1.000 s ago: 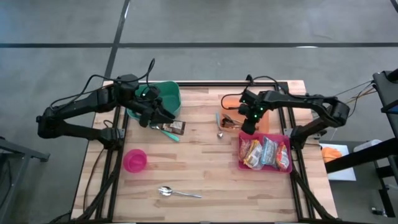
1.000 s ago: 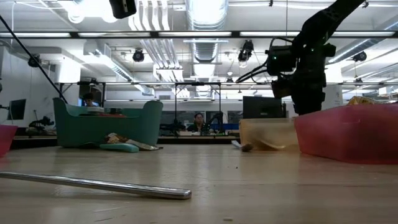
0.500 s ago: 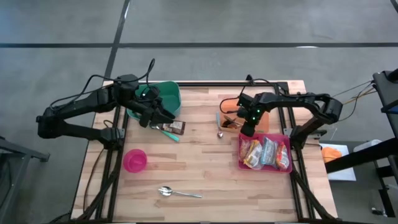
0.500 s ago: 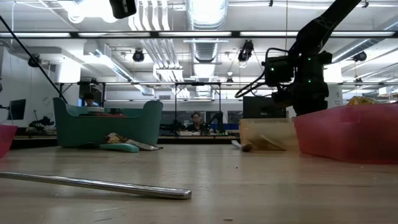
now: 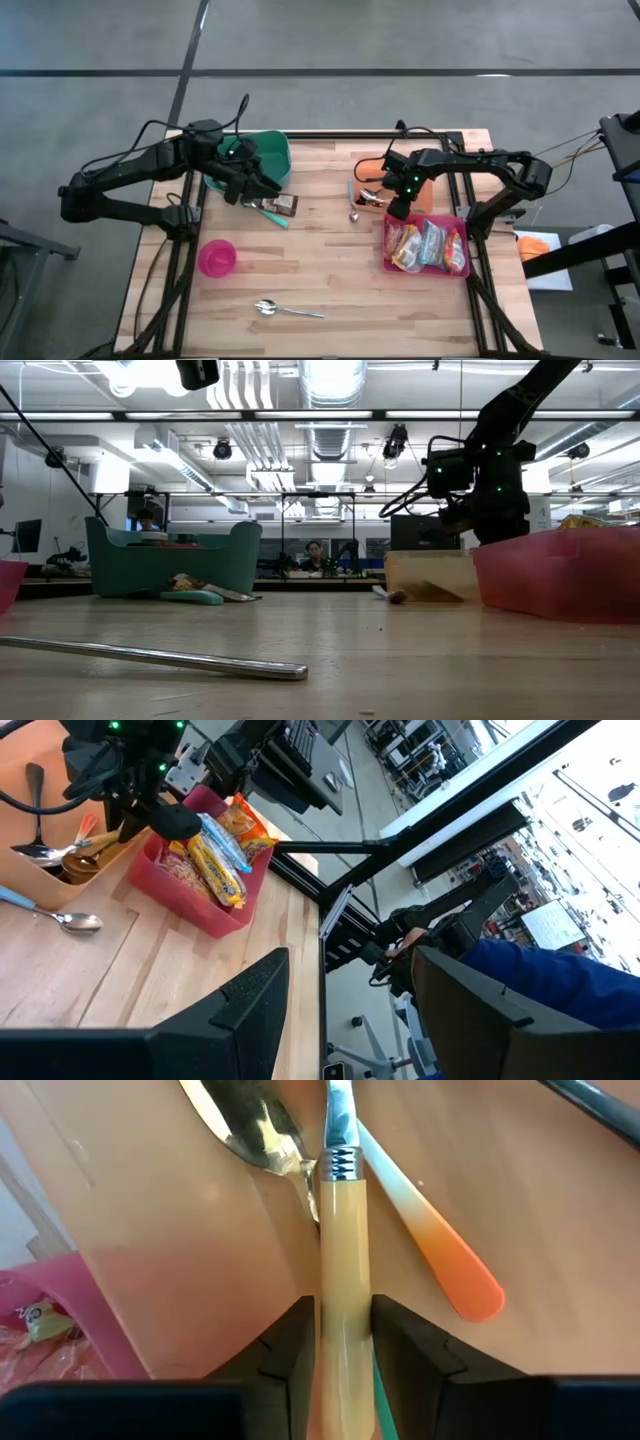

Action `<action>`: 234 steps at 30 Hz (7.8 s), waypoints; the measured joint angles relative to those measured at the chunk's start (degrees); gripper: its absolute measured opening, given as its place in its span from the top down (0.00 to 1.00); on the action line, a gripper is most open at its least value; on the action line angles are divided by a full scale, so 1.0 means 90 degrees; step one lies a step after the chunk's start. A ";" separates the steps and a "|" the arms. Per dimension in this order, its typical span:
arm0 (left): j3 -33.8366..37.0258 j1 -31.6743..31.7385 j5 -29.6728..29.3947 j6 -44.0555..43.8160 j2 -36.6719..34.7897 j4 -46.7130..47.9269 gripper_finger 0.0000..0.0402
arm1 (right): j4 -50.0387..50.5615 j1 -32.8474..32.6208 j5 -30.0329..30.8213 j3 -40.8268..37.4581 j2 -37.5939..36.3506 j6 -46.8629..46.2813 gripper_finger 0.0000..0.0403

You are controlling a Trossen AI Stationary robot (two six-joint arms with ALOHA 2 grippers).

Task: Pick & Place Food Item
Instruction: Put the orange spoon into the orange bin, then put the silver spoon into the orange bin

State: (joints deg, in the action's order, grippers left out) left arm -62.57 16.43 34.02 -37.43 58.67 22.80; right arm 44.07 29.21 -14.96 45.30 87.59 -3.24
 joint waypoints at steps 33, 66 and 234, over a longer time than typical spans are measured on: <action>0.0002 0.0000 0.0002 0.0236 0.0002 0.1472 0.47 | 0.1136 0.0000 0.0000 0.0942 -0.0070 -0.0715 0.75; 0.0012 -0.0529 -0.0522 0.1350 0.0017 0.2068 0.47 | -0.1341 -0.2076 0.1238 0.0884 -0.2657 -0.2812 0.75; -0.0469 -0.1537 0.1195 -0.1916 0.3497 -0.1412 1.00 | 0.1829 -0.5956 0.4206 0.6196 0.0879 0.0917 0.06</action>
State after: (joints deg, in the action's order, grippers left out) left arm -66.78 2.59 44.78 -54.67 90.15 10.10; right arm 60.53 -24.39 22.90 101.07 95.50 5.02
